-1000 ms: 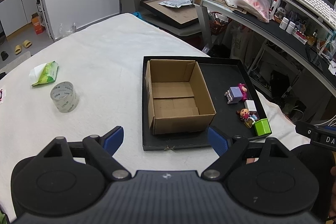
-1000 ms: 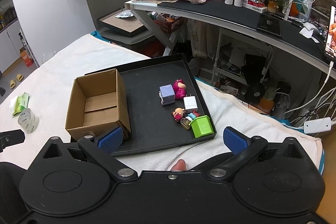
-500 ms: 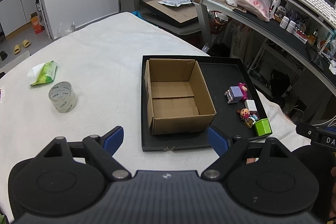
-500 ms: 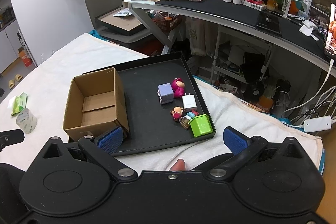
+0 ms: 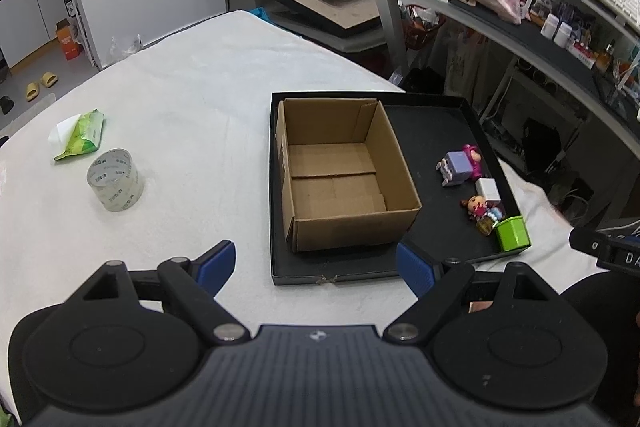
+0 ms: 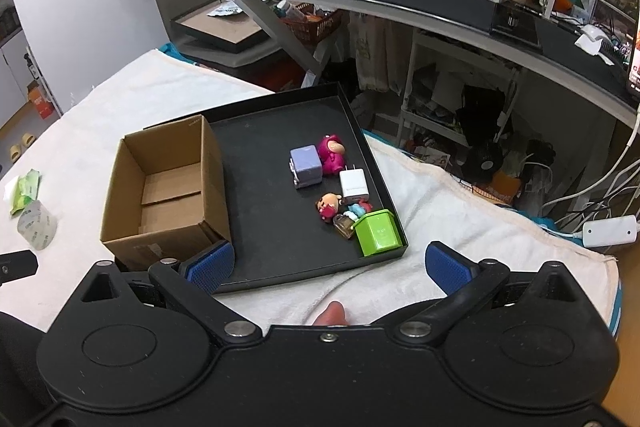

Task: Organize rigid objects
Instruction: 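Move the right gripper down to the lime-green container and close on it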

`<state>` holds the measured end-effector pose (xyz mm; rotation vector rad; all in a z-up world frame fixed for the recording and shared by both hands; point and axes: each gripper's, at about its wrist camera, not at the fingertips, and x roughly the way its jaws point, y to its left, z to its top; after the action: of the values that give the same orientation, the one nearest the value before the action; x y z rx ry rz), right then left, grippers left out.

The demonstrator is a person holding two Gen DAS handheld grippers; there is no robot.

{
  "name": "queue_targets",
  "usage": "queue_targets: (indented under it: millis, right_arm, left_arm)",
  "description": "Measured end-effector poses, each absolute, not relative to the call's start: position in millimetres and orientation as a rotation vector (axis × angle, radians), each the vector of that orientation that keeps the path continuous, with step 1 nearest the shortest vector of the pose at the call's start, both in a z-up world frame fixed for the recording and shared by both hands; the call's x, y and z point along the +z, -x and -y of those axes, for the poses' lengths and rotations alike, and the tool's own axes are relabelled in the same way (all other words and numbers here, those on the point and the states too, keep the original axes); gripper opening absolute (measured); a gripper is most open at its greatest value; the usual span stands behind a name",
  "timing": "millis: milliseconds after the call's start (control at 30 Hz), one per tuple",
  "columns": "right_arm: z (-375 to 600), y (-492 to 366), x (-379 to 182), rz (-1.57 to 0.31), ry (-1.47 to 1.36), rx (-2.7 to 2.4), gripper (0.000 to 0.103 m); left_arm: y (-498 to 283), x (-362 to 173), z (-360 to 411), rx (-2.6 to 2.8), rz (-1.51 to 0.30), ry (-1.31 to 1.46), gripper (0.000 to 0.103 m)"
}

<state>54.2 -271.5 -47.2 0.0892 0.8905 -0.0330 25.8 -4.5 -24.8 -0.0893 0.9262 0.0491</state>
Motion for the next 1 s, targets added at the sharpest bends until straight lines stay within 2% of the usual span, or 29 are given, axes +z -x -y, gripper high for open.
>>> queue_targets:
  millis: [867, 1000]
  right_arm:
    - [291.1, -139.6, -109.0, -1.062, -0.202, -0.083, 0.103]
    - [297.6, -154.2, -120.9, -1.088, -0.226, -0.124, 0.095]
  left_arm:
    - [-81.9, -79.7, -9.3, 0.1, -1.017, 0.139, 0.086]
    - [-92.4, -89.1, -11.6, 0.105, -1.03, 0.149, 0.086]
